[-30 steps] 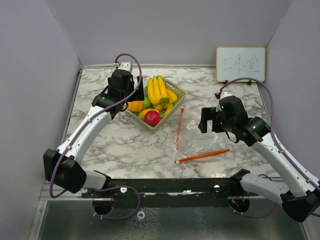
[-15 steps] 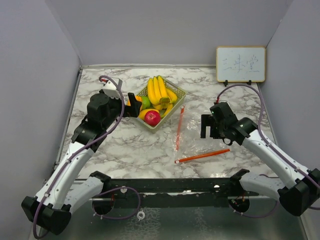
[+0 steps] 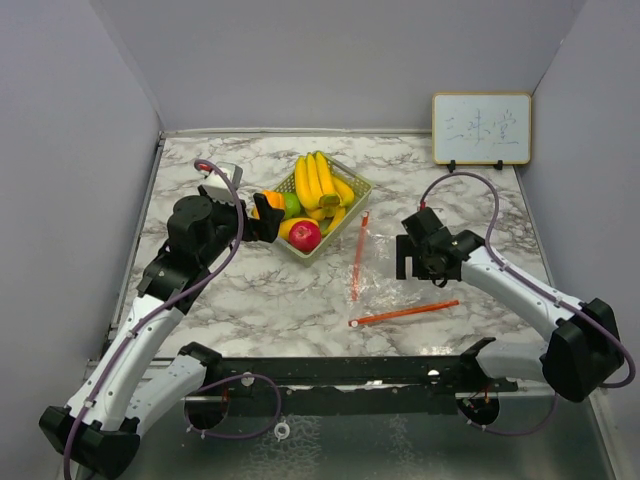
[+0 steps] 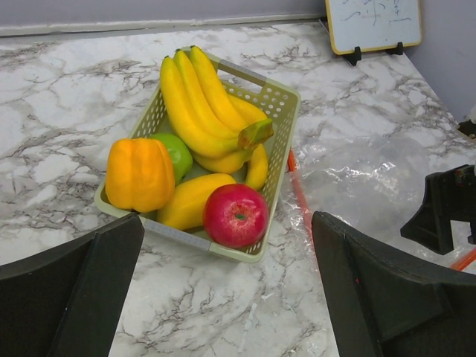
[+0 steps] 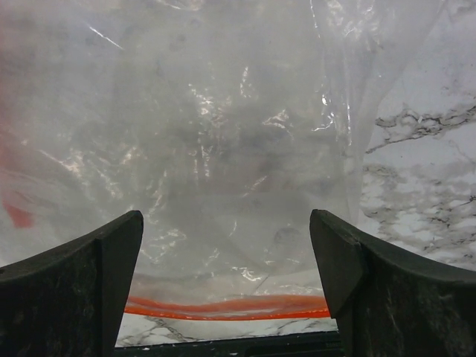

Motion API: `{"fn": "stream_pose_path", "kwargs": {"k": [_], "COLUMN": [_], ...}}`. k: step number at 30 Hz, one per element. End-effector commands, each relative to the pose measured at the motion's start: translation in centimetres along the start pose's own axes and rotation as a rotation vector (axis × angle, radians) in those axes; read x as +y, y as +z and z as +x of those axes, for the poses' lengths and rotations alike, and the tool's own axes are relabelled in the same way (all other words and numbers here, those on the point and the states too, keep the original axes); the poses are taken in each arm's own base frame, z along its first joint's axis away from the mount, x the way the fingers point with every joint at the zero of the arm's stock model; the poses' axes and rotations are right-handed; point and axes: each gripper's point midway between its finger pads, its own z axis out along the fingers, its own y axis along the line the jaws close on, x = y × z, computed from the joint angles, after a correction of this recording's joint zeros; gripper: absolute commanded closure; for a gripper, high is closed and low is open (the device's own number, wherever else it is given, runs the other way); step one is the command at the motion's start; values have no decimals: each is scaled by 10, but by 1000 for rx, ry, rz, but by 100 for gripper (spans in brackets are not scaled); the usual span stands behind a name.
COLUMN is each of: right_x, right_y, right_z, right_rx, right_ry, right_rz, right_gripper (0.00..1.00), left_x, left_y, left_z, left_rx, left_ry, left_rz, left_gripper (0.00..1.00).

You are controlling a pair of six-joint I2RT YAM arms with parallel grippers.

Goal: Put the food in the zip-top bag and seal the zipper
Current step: Pick up the zipper food storage bag at the center of the board.

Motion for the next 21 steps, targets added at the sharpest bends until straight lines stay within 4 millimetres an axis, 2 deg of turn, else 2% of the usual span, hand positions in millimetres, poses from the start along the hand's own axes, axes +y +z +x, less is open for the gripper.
{"fn": "stream_pose_path", "kwargs": {"k": [1, 2, 4, 5, 8, 11, 17, 21], "right_x": [10, 13, 16, 17, 18, 18, 20, 27], "right_y": [16, 16, 14, 11, -4, -28, -93, -128], "right_z": [1, 0, -6, -10, -28, -53, -109, -135], "right_rx": [-5, -4, -20, -31, -91, -182, -418, -534], "right_ry": [-10, -15, -16, -13, 8, 67, 336, 539], "right_rz": [-24, -38, -51, -55, -72, -94, -218, -352], "right_gripper": [16, 31, 80, 94, 98, 98, 98, 98], "left_x": [-9, -9, -10, -11, -15, -25, -61, -77], "left_y": [-5, -6, -9, -10, -15, -21, -32, -34], "left_z": [-2, -2, -5, -6, -11, -15, -10, -2], "left_rx": [-7, -8, -14, -16, -26, -40, -52, -61], "left_ry": [16, 15, 14, 13, 3, -13, -62, -152], "left_rz": [46, 47, 50, 51, 68, 115, 326, 432], "left_gripper": [1, 1, 1, 1, 1, 3, 10, 11]}}
